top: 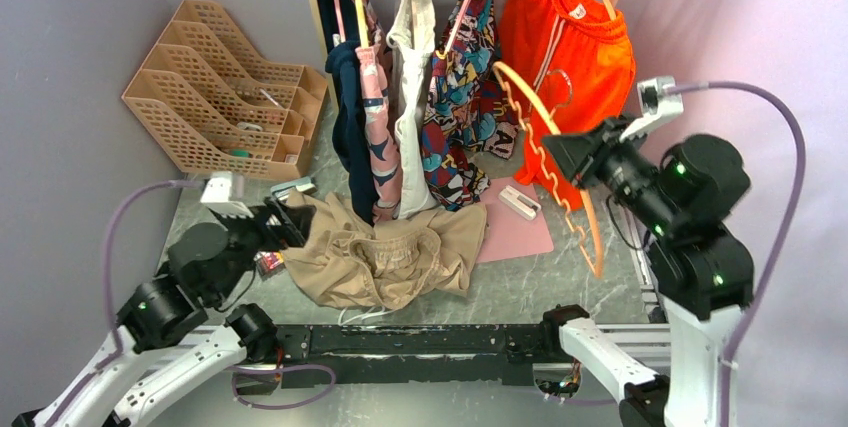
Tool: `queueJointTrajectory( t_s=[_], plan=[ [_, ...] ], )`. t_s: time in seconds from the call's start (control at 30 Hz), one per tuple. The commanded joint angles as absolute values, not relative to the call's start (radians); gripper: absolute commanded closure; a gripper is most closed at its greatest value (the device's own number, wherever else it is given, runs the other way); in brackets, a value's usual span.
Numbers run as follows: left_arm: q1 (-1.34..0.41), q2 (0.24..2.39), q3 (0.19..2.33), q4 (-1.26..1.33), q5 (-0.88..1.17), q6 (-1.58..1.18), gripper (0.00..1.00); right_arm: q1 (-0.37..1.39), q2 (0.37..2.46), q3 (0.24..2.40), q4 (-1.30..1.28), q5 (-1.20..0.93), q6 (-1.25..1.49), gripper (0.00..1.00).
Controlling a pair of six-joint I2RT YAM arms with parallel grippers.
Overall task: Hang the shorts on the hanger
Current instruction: Pick up the hanger from the clothesline, then hang the shorts on the hanger.
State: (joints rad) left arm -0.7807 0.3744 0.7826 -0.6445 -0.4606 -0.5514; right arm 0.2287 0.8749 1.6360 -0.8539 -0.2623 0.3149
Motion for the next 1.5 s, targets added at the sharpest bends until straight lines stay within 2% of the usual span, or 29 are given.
queueJointTrajectory(
  t_s=[0.0,0.1,0.2,0.47,0.57,0.7,0.9,1.23,1.47],
  plan=[
    [-0.781,0.378,0.961,-0.59,-0.575,-0.429,0.01,0.311,0.789,1.675,-0.868,-0.537,0.216,1.0],
    [-0.781,0.396,1.076,-0.569,-0.519,-0.32,0.01,0.349,0.727,1.609,-0.786,-0.766,0.209,1.0],
    [-0.782,0.401,1.175,-0.527,-0.3,-0.213,0.01,0.36,0.688,1.511,-0.66,-0.948,0.27,1.0],
    [-0.782,0.478,1.318,-0.488,0.106,-0.105,0.01,0.397,0.774,1.298,-0.349,-1.126,0.409,1.0],
    [-0.781,0.543,1.34,-0.537,0.27,-0.089,0.03,0.433,0.853,1.275,-0.279,-1.14,0.4,1.0],
    [-0.782,0.615,1.37,-0.59,0.421,-0.056,0.05,0.544,0.969,1.327,-0.329,-1.14,0.309,1.0],
    [-0.782,0.657,1.39,-0.618,0.536,0.0,0.05,0.77,1.072,1.369,-0.429,-0.972,0.152,1.0],
    [-0.782,0.679,1.32,-0.723,0.663,0.113,0.04,0.782,0.977,1.094,-0.028,-1.004,0.407,1.0],
    [-0.782,0.719,1.284,-0.749,0.685,0.188,0.06,0.793,0.934,1.031,0.015,-1.011,0.446,1.0]
  ],
)
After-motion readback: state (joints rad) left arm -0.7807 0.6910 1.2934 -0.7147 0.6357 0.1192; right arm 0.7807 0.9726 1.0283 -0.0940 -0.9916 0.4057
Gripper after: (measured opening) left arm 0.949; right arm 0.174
